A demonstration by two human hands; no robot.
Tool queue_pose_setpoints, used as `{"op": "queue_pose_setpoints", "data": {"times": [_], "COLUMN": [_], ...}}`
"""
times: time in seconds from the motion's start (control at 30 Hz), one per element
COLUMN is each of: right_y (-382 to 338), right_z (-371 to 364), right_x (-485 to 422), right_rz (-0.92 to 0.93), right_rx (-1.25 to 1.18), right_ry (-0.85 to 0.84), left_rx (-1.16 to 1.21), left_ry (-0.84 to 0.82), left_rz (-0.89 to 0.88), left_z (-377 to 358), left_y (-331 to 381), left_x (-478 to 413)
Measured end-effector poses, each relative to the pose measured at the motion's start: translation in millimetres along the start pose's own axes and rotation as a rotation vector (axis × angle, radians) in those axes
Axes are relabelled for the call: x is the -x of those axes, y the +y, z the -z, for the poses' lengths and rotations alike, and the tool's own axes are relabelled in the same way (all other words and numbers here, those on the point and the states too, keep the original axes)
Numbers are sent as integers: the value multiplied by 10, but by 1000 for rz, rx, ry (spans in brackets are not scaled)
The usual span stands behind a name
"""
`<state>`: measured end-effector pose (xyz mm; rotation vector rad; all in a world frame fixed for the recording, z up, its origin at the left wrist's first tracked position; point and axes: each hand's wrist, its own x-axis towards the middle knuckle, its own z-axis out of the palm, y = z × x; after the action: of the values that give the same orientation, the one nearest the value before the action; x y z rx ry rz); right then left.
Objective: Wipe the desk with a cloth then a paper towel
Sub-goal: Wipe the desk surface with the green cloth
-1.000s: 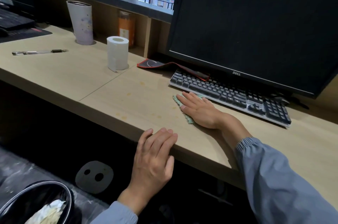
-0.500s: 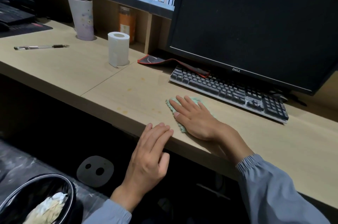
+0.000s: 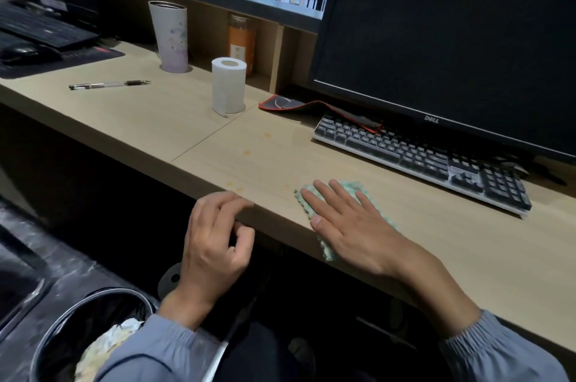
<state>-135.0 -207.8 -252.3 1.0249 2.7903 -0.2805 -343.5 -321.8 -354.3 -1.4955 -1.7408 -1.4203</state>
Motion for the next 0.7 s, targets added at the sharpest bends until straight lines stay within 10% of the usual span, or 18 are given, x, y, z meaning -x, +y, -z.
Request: {"op": "queue_pose_setpoints", "data": {"times": [0.3,0.7], "right_y": [-145,-285], "right_z": [12,-27], "right_x": [-179,-455], "right_rz": [18,19], "right_rx": [-16,-32], "right_ry": [11,47], "left_rx": [13,-166], "left_ry": [4,-397], "left_rz": [110,370], "left_z": [1,-290], "left_y": [-431,-1056], "left_x": [-707,-1508]}}
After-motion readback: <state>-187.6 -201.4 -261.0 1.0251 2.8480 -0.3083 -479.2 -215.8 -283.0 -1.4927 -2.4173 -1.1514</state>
